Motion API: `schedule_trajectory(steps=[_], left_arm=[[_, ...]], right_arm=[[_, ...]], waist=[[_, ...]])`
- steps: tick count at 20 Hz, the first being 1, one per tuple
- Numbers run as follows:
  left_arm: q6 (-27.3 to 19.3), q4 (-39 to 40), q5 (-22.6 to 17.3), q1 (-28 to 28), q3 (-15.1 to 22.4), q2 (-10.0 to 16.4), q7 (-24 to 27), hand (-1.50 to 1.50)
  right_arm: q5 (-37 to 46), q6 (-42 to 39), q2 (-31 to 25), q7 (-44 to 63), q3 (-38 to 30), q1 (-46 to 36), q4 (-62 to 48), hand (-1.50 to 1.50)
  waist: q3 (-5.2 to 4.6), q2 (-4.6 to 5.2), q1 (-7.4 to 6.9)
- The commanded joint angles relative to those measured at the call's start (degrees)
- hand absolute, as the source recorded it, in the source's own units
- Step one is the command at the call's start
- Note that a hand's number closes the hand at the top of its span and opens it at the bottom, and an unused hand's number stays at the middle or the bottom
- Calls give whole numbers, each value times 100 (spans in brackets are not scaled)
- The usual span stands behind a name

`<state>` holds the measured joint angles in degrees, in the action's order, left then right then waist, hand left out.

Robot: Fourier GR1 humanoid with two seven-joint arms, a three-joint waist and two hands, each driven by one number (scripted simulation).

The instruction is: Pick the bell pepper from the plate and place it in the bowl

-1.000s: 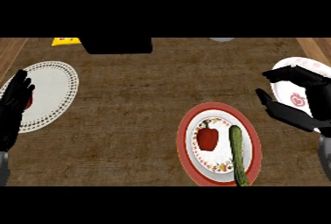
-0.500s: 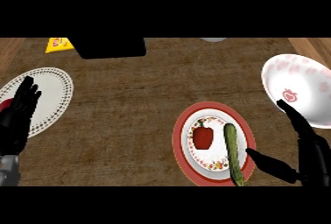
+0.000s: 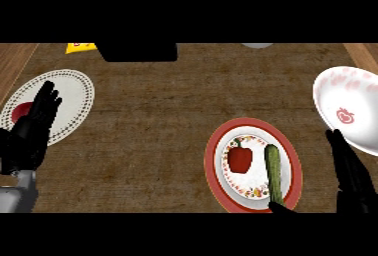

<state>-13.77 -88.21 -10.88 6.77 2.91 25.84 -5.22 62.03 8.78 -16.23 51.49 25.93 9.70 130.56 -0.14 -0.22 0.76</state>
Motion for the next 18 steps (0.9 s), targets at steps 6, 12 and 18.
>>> schedule_trajectory(steps=[6, 12, 18], left_arm=[[151, 115, 92, 308, -3, -40, -191, 0], [105, 167, 216, 152, 82, -224, 74, 0], [168, -147, 179, -46, -41, -143, -8, 0]], right_arm=[[-918, -2818, 375, 1458, -500, -1960, -322, -150], [-1626, -3490, 627, 1625, -891, -2355, -1516, -150], [-2249, -3762, 865, 1443, -1180, -2608, -2480, -150]], waist=[[-3, 51, -192], [-1, 58, -216], [9, 27, -205]])
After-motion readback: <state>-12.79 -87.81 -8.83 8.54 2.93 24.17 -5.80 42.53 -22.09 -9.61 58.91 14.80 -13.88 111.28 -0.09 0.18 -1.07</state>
